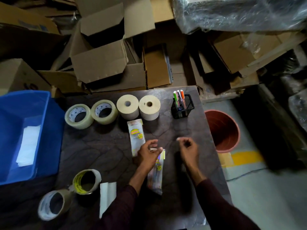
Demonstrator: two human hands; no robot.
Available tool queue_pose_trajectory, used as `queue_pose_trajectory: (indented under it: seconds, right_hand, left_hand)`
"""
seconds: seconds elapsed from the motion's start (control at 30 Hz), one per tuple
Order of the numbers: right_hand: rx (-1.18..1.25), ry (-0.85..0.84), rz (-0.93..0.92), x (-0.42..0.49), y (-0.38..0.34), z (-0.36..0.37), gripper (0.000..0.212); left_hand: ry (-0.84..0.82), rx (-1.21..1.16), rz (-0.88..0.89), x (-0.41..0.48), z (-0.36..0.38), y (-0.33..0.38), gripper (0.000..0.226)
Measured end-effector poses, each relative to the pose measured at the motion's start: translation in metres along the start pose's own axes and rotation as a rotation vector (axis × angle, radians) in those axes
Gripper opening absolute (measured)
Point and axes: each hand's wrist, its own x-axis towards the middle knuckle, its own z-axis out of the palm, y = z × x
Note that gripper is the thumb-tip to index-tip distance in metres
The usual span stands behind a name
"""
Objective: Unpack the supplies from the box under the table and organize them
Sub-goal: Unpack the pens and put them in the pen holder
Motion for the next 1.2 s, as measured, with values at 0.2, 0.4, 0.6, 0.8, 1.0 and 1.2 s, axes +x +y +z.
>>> queue_pose_trajectory:
  seconds: [0.2,0.4,0.6,0.8,1.0,1.2]
  right_hand:
    - [-0.535,-0.319,0.229,-0.099,0.028,0.018,0.032]
    - [-0.268,-0.316,0.221,-0.116,0.022,0.028,0.019]
    - [0.080,-0.405,0.212,-0.101,-0.007,0.007,0.014]
    - [0.383,-0.384,0.296,-0.116,-0.053,-0.022,0.020]
    - [0.784,-0.378,0.546,-0.133,-0.068,-0.038,0.026]
    - [0.583,-0.140,0.234,-0.137,-0.067,-0.023,0.029]
  left_hand:
    - [0.154,0.237,-0.017,-0.003,-0.016,-0.039,0.034]
    - [0.076,0.179,-0.267,-0.020,-0.020,-0.028,0.034]
    - [-0.234,-0.247,-0.356,-0.031,-0.029,0.000,0.030]
    - [-0.386,-0.672,-0.227,-0.034,-0.026,0.042,0.012]
    - [-0.237,-0.725,-0.113,-0.024,-0.022,0.069,0.027]
    - [-0.175,-0.723,-0.072,-0.030,-0.017,0.077,0.013]
